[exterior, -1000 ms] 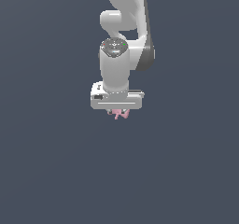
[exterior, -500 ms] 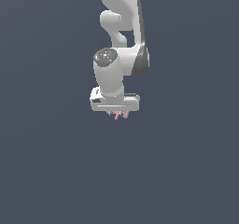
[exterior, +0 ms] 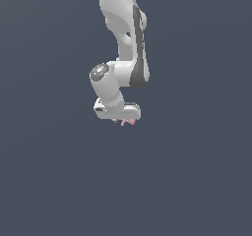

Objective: Pick up the object and move it to a goal position.

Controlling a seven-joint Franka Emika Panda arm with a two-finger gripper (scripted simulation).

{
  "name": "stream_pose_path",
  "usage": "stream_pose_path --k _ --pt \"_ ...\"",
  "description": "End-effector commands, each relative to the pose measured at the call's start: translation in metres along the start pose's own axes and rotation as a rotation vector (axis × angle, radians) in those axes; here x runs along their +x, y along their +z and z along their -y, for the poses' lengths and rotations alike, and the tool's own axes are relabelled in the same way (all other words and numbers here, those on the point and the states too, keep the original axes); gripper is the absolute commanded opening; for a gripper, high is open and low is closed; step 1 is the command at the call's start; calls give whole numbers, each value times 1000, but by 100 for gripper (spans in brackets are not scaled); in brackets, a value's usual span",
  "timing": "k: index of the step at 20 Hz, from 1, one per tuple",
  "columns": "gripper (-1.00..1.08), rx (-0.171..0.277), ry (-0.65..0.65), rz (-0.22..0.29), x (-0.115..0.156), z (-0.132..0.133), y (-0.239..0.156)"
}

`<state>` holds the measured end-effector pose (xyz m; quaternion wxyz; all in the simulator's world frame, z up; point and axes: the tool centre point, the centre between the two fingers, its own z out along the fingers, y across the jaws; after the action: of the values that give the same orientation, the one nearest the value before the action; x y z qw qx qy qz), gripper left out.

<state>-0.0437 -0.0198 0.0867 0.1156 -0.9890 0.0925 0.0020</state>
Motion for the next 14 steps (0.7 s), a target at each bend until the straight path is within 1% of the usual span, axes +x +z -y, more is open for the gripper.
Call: stream_pose_path --k 1,7,14 --pt "28 24 29 -3 -5 -5 9" --pt "28 54 75 -7 -14 -14 22" --pt "28 59 85 -8 -16 -16 25"
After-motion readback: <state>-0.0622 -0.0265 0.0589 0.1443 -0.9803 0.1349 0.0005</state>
